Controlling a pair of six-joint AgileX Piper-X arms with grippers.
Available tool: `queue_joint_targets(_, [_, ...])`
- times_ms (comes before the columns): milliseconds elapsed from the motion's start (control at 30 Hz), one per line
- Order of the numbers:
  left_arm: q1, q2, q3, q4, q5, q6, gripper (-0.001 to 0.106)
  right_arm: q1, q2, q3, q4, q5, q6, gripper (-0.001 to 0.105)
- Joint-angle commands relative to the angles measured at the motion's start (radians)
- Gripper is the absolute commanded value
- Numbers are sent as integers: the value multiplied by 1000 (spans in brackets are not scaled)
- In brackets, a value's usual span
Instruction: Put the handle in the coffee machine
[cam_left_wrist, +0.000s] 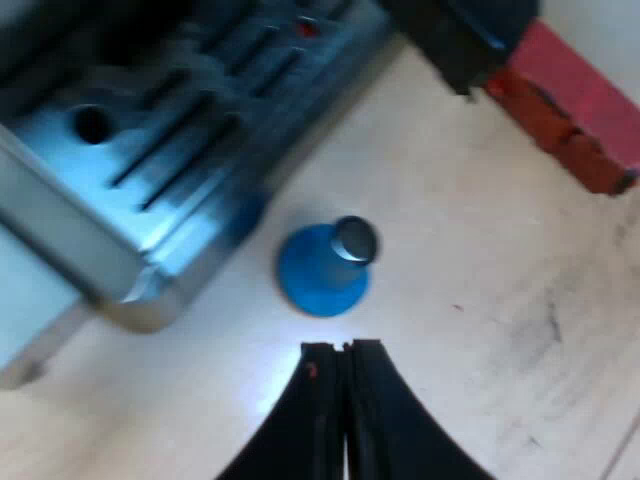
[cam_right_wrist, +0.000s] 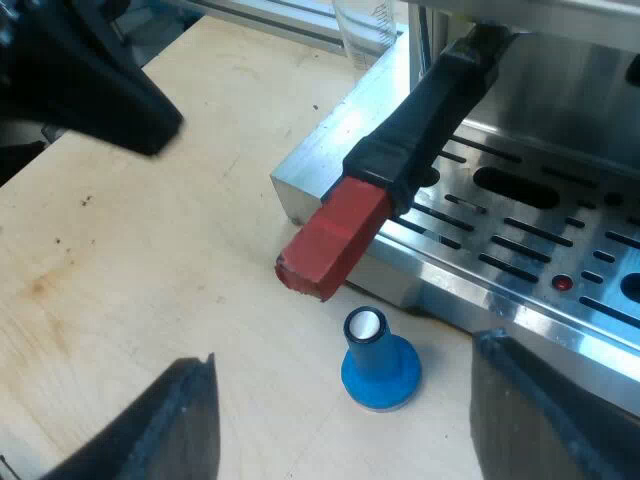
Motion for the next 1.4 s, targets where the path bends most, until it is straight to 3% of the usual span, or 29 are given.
queue_joint_targets(33, [37, -30, 0, 3, 14, 7, 2, 3, -10, -2, -13, -2, -6, 57])
queue_joint_targets(233, [93, -78, 0, 3, 14, -9, 4, 3, -10, -2, 6, -2, -6, 57])
queue_joint_targets(400, [92, -107, 0, 3, 46, -98, 47, 3, -10, -5, 17, -4, 2, 57])
queue_joint_targets(467, [92, -116, 0, 3, 60, -121, 56, 3, -13, -8, 17, -4, 17, 57])
queue_joint_targets(567, [92, -140, 0, 3, 66, -125, 58, -10, -13, -33, 39, -4, 44, 57])
queue_joint_targets(667, [92, -170, 0, 3, 66, -127, 58, -54, -13, -72, 87, -81, 44, 57])
queue_joint_targets(733, [92, -201, 0, 2, 53, -136, 64, -127, -13, -116, 142, -190, 28, 57])
queue_joint_targets(800, [92, -219, 0, 2, 47, -143, 71, -181, -13, -148, 179, -227, 9, 57])
queue_joint_targets(900, [92, -243, -9, 2, 26, -143, 79, -257, -13, -211, 234, -234, -39, 57])
queue_joint_targets(1067, [92, -264, -65, 2, 36, -172, 80, -386, -15, -318, 358, -235, -102, 57])
queue_joint_targets(1267, [92, -263, -171, -26, 26, -296, 80, -571, -54, -374, 460, -280, -173, 57])
queue_joint_targets(1400, [92, -263, -217, -84, -58, -377, 80, -745, -100, -374, 526, -355, -209, 57])
